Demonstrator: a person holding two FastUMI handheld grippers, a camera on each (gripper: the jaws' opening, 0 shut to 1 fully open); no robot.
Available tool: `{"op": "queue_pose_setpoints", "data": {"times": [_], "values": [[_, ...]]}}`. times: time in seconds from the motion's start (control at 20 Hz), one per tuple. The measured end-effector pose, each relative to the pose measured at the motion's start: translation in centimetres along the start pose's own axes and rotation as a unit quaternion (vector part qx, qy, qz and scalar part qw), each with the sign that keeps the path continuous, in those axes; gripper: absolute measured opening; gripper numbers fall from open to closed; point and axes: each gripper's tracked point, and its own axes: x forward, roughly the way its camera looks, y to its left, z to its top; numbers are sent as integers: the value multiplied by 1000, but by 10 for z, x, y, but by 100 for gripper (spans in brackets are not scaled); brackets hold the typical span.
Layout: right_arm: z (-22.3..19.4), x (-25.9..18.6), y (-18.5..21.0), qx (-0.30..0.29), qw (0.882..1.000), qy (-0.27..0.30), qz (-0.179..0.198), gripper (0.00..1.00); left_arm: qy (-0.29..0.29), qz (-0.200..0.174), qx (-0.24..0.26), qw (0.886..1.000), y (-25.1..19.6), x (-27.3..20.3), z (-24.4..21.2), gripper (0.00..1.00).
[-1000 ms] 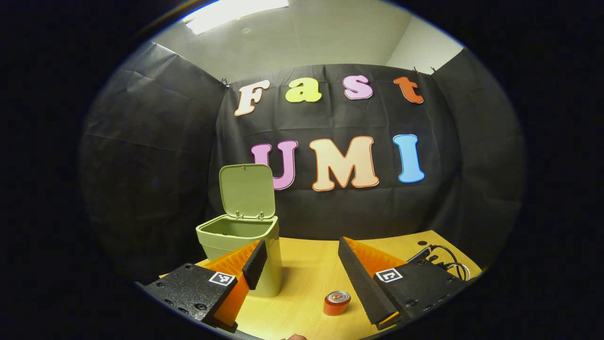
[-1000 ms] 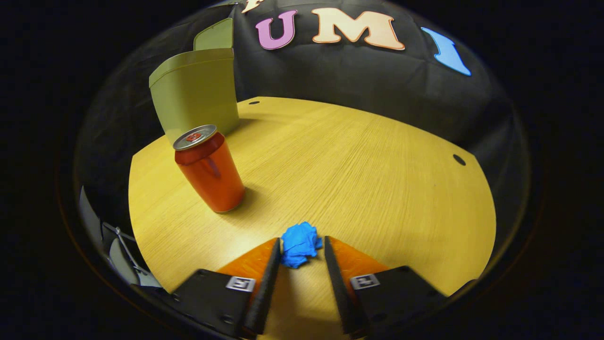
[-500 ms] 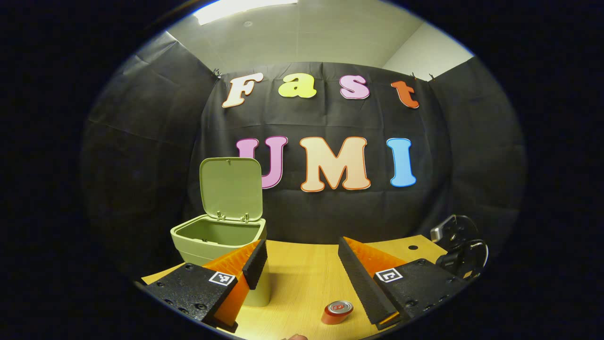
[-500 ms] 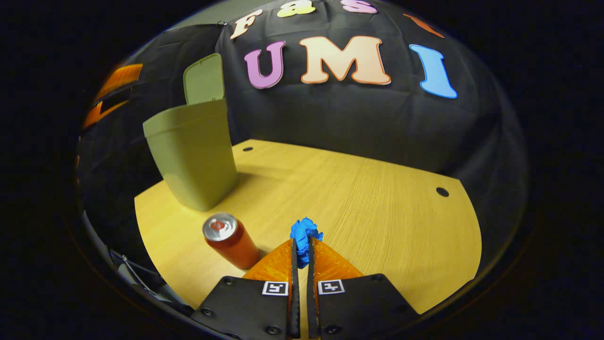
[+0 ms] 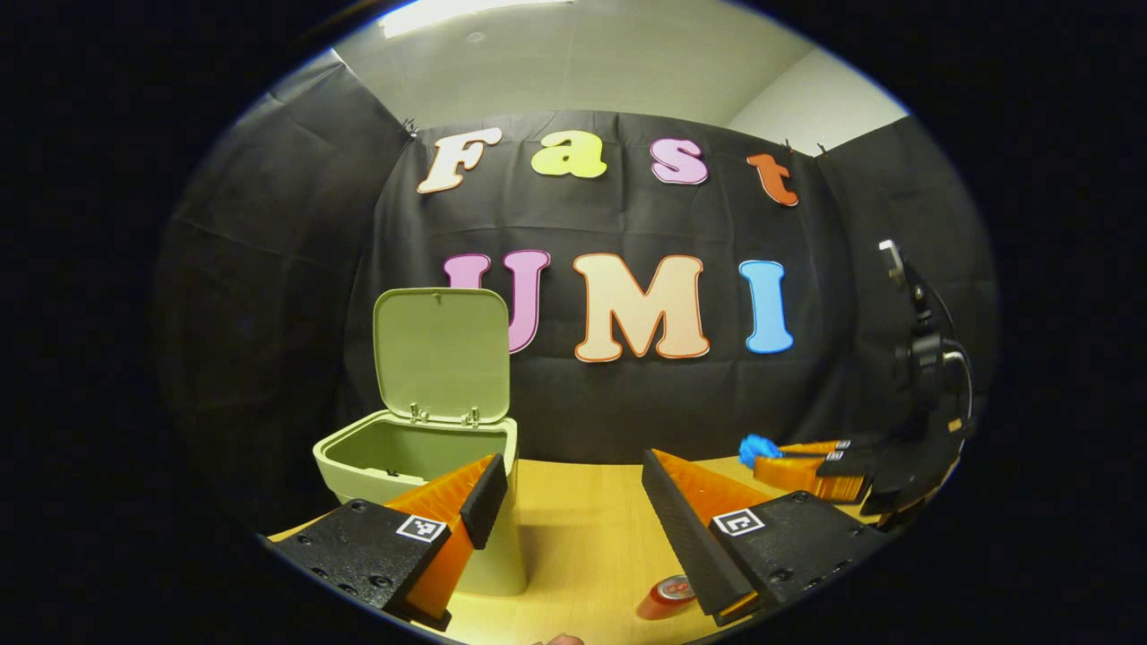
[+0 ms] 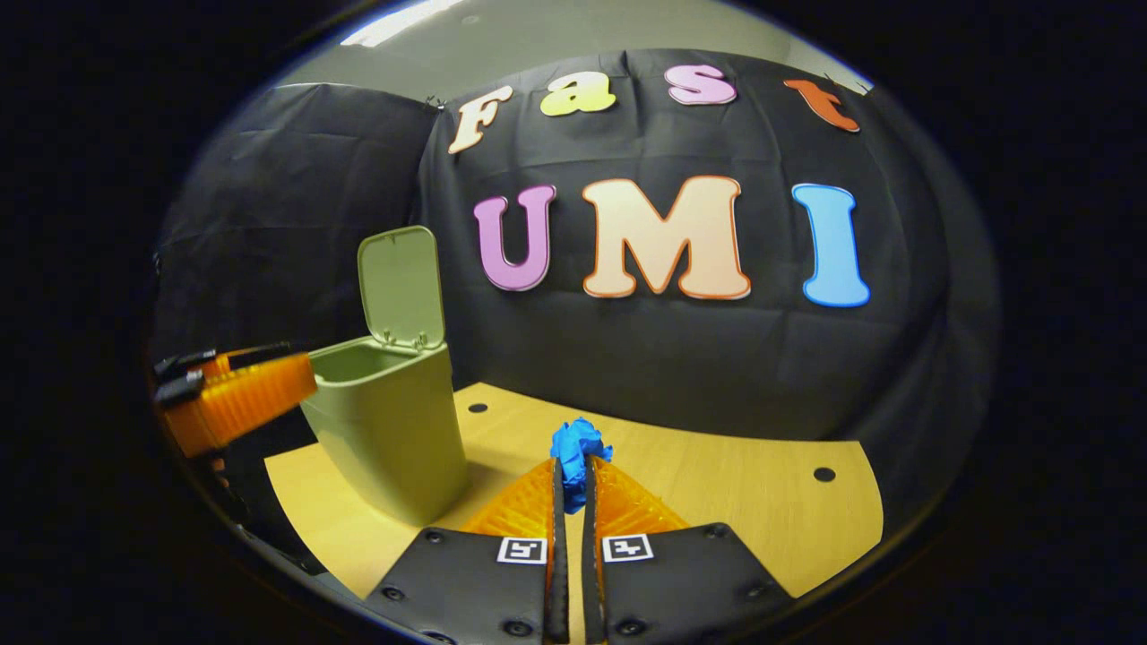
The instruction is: Press the lid of the desktop garbage bin to open it, pick up the crumpled paper on the desktop and throw it into the bin, then pick up the pop can on the desktop and drop it into the bin, and finally close the garbage bin lid.
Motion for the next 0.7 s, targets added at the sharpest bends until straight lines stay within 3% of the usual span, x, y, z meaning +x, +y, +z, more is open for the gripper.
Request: {"op": "queue_pose_setpoints", "data": {"times": [0.25, 0.35, 0.45, 0.7], "values": [[44, 29, 49, -8, 999, -35, 28, 8, 4, 19, 8, 1000, 46, 1, 0, 92], [51, 41, 74, -6, 998, -40, 45, 8, 4, 27, 9, 1000, 65, 0, 0, 96], [56, 50, 99, 0, 997, -44, 61, 8, 4, 36, 12, 999, 85, 0, 0, 92], [53, 79, 168, -9, 994, -37, 104, 9, 10, 56, 23, 998, 132, -5, -5, 96]]}}
